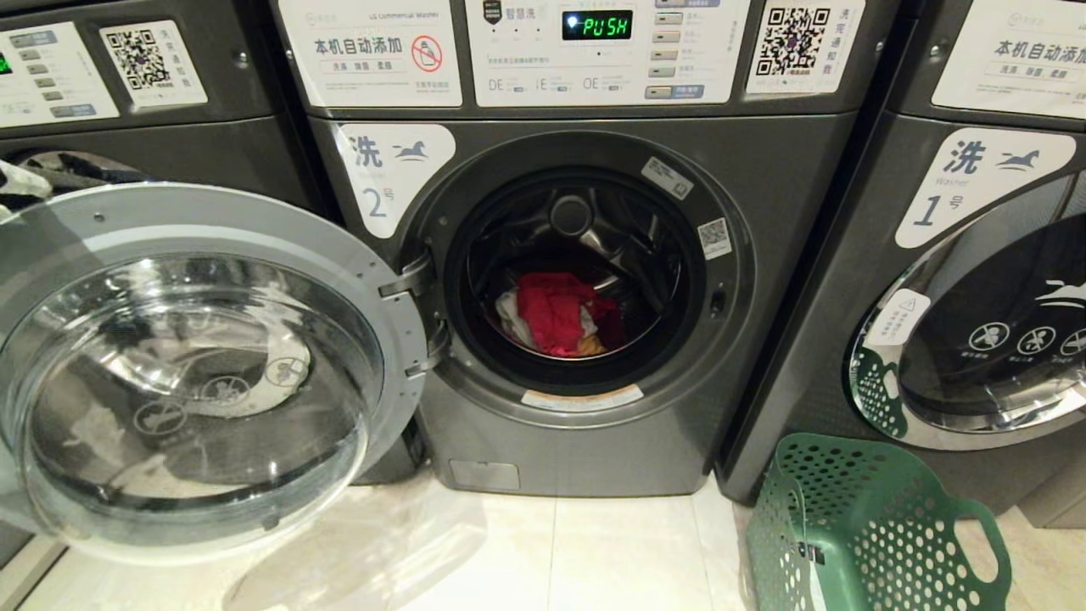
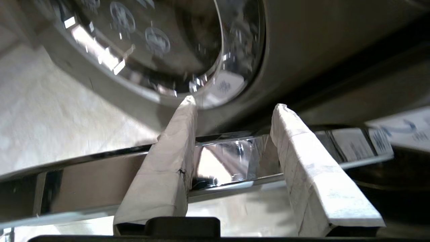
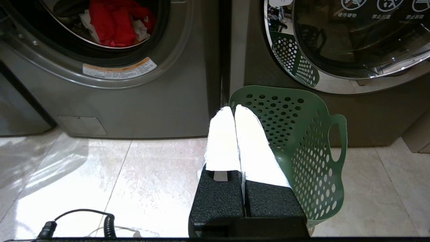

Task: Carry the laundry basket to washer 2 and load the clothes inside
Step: Close the washing machine door with the left hand

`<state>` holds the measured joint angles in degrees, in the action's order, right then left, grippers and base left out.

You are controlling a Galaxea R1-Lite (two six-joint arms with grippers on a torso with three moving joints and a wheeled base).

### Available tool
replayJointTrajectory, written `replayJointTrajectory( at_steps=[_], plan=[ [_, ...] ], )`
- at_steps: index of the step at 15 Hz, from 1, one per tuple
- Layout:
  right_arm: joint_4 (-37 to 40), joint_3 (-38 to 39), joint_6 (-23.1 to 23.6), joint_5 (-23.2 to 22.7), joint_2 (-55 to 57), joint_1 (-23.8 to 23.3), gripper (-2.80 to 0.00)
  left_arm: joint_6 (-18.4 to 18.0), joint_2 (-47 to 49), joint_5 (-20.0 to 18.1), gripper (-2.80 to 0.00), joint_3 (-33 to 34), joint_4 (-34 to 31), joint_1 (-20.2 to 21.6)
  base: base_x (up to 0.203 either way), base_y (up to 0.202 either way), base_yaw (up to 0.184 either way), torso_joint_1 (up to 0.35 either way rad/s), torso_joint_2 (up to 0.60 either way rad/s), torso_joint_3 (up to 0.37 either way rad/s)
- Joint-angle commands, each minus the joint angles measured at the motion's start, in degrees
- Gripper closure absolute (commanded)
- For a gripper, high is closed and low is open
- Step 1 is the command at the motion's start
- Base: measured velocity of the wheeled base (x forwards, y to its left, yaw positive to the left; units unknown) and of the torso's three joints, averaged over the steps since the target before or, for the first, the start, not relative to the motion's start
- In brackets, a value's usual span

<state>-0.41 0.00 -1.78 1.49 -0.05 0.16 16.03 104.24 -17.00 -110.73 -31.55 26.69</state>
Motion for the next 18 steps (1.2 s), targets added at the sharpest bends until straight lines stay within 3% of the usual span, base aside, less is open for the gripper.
replayJointTrajectory(
  at_steps=[1,4,9,14,18],
  plan=[
    [-0.02,0.0,0.02,0.01,0.05,0.02,0.0,0.15,-2.98,-0.58,0.0,0.16,-6.95,-1.07,0.0,0.0,0.0,0.0,0.0,0.0],
    [-0.02,0.0,0.11,0.01,0.05,0.02,0.0,0.14,-8.27,-2.03,0.0,0.16,-17.17,-5.03,0.0,0.0,0.0,0.0,0.0,0.0],
    [-0.02,0.0,0.2,0.01,0.05,0.02,0.0,0.34,-16.55,-2.67,0.0,0.32,-29.29,-19.0,0.0,0.0,0.0,0.0,0.0,0.0],
    [-0.02,0.0,-0.07,0.01,0.05,0.02,0.0,1.92,-18.71,-2.3,0.0,0.34,-30.73,-28.96,0.0,0.0,0.0,0.0,0.0,0.0],
    [-0.02,0.0,0.84,-0.05,0.07,0.02,0.0,1.87,-18.94,-2.07,0.0,0.34,-27.98,-36.25,0.0,0.0,0.0,0.0,0.0,0.0]
  ],
)
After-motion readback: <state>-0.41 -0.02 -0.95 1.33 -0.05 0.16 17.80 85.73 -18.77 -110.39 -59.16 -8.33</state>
